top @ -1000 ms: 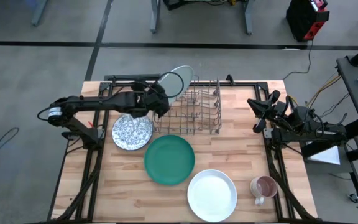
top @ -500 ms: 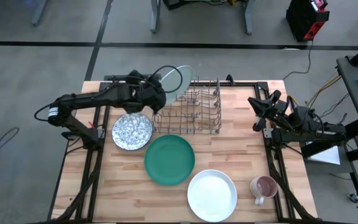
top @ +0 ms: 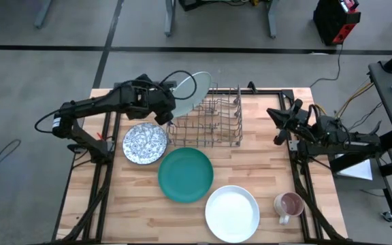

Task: Sort dishes
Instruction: Put the green plate into the dish rack

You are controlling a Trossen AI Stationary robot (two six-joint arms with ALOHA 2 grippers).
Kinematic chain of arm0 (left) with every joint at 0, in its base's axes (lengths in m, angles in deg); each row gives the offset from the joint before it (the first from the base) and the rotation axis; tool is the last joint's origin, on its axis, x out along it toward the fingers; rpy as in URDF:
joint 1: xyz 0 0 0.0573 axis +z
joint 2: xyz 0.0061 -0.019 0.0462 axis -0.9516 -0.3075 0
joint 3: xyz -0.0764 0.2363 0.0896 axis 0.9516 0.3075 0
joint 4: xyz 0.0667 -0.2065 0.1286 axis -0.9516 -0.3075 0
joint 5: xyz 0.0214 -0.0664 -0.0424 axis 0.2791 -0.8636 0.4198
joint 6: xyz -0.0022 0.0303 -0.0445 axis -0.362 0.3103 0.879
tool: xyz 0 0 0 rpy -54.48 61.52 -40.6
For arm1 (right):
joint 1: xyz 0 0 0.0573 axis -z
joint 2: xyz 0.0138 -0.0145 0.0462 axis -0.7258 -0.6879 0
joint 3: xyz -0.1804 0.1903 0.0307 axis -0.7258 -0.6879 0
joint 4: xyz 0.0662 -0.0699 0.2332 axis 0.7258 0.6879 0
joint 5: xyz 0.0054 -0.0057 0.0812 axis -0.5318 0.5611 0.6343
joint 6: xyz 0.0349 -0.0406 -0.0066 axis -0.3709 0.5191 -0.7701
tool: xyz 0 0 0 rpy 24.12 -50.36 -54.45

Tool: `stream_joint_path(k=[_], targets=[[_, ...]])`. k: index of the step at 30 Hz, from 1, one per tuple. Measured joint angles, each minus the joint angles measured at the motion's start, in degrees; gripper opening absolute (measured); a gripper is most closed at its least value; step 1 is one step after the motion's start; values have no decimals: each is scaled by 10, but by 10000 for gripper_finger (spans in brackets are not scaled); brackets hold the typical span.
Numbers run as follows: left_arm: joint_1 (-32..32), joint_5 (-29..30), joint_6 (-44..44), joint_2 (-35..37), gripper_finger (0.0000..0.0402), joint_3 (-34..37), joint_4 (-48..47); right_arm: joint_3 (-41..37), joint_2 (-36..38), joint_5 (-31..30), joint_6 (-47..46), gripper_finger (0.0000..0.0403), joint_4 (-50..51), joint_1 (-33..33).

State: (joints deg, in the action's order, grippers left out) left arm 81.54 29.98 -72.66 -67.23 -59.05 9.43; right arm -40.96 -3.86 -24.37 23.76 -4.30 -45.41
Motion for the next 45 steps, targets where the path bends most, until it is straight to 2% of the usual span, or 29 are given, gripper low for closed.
stream_joint_path(k=[5,11,14,20,24,31,34,40,45], targets=[[-17,0,-31,4,355,4,-18,36,-55,21,1,11,9,-1],[-77,11,-79,5,355,5,2,72,-113,49,-18,11,11,-1],[-121,16,-83,10,355,5,1,75,-131,60,-34,11,16,-1],[-251,18,-60,17,355,6,12,81,-135,63,-80,11,72,-2],[-326,41,-55,19,355,10,62,81,-136,102,-93,11,66,-2],[-409,71,-80,19,355,82,199,81,-161,105,-110,11,63,-15],[-422,113,-55,22,355,122,217,83,-171,105,-110,11,65,-29],[-452,235,53,47,355,205,217,123,-186,104,-108,11,66,-44],[-468,258,137,73,355,270,217,140,-212,104,-118,11,64,-44]])
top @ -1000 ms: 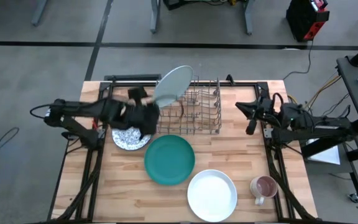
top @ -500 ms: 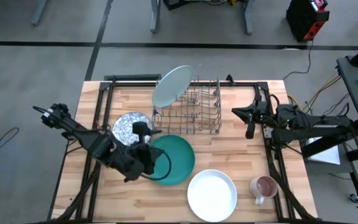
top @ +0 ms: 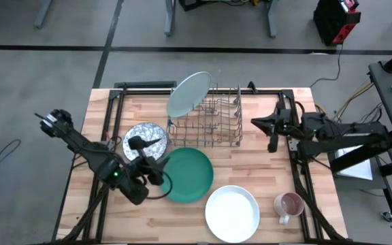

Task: Sort dishes
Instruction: Put the green plate into the dish rack

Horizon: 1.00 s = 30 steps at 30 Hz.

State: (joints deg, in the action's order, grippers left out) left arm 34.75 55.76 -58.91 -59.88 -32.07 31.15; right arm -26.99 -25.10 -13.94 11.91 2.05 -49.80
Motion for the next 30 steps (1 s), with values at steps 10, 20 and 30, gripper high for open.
stream_joint_path(k=[10,20,30], targets=[[0,-22,97,28,355,65,-1,40,-92,10,-29,11,-64,0],[-2,-123,131,28,355,77,-6,110,-192,109,-2,11,-64,0],[-2,-307,197,28,355,116,12,173,-283,127,-2,11,-75,-17]])
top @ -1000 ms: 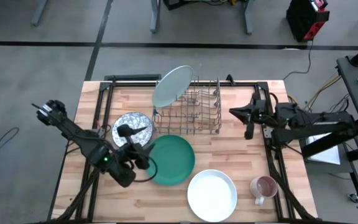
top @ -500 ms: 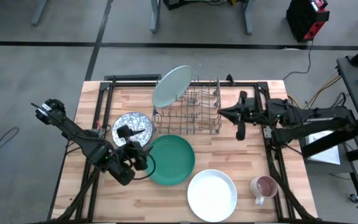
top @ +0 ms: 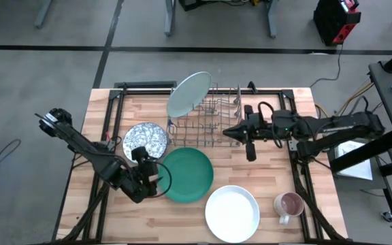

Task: Sort dishes
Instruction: Put the green plate into the dish rack

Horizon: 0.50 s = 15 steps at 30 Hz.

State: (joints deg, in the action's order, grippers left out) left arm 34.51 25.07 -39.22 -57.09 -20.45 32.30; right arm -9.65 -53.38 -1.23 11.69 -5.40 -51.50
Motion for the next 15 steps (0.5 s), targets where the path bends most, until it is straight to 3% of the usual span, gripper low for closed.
stream_joint_path(k=[8,15], targets=[[0,-1,9,0,355,81,100,51,-45,2,-99,11,91,-11],[-1,-22,10,0,355,104,142,60,-87,3,-173,11,151,-40]])
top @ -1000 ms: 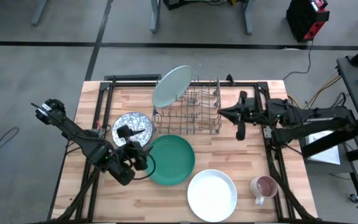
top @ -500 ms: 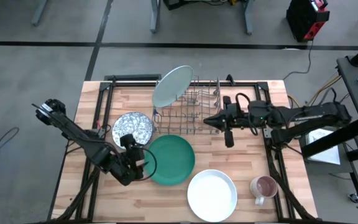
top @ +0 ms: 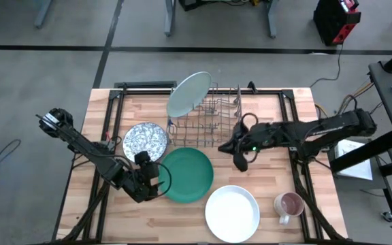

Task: Sort dishes
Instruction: Put the green plate into the dish rack

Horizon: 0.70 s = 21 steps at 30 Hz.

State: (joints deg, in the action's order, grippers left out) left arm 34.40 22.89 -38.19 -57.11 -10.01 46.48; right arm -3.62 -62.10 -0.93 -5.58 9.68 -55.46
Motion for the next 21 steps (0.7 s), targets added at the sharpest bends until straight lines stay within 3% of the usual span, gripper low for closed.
stream_joint_path(k=[12,21], targets=[[0,-69,25,0,355,34,51,-2,-105,6,-160,11,78,-40],[0,-82,26,0,355,70,120,-2,-167,36,-233,11,98,-52]])
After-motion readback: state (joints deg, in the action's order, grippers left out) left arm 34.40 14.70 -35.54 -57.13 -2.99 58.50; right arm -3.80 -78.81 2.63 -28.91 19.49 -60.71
